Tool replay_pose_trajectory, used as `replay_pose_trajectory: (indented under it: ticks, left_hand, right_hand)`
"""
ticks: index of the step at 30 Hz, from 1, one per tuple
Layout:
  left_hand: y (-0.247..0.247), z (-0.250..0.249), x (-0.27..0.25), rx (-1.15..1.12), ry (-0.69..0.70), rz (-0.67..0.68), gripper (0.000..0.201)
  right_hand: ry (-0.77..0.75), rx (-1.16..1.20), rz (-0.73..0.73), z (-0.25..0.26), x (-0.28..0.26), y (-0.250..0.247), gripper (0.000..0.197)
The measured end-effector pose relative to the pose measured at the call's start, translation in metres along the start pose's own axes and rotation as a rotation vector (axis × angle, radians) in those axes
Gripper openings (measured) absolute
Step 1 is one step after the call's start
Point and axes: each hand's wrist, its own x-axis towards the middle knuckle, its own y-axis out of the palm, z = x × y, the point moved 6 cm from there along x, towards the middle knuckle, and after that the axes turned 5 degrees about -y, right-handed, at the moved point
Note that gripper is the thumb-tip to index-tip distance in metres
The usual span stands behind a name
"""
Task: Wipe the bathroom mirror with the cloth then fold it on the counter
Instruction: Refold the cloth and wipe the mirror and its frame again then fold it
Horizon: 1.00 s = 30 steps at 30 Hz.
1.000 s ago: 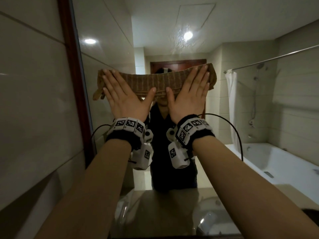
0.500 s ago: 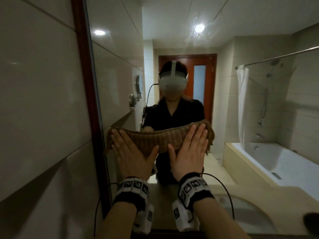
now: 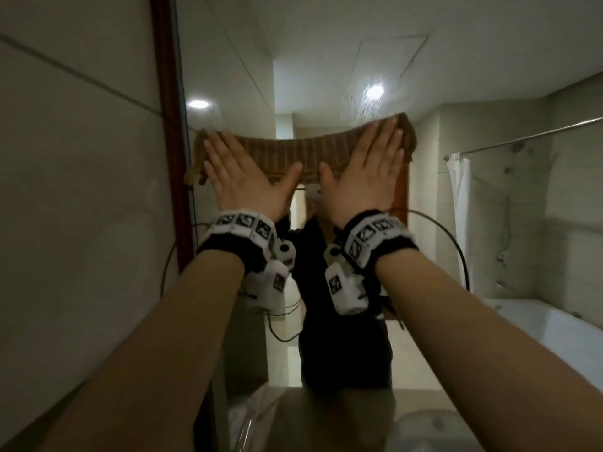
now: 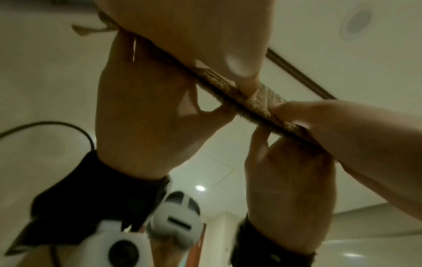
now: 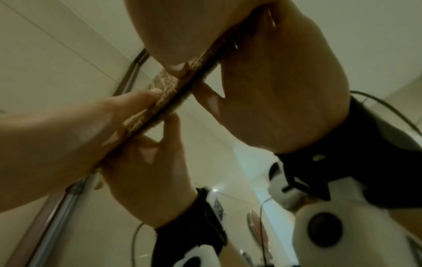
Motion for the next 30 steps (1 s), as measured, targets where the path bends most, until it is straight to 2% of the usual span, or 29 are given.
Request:
replay_pose_trajectory:
  ticks: [3,6,16,24,30]
  left_hand:
    - [-0.018,-0.018,0.049,-0.017,-0.01,-0.029,0.126]
    - [-0.025,-0.028,0.073,-0.038,-0.031,-0.045,0.127]
    - [-0.03,-0.031,0.072,-0.068,-0.048,-0.056,0.126]
    - [-0.008,-0.007,0.008,-0.108,-0.048,-0.079,0.121]
    - [0.024,0.022,-0.075,-0.077,-0.043,-0.004,0.119]
  right_hand:
    - [-0.012,-0.011,-0.036,0.011,0.049,-0.011,0.094]
    - [-0.003,0.009,-0.082,0.018,0.075,-0.017,0.094]
    - [-0.015,-0.008,-0.119,0.018,0.078,-0.019,0.092]
    - [0.0,0.023,-0.099,0.005,0.015,-0.002,0.089]
    - [0.01,0.031,0.043,-0.02,-0.069,0.014,0.09]
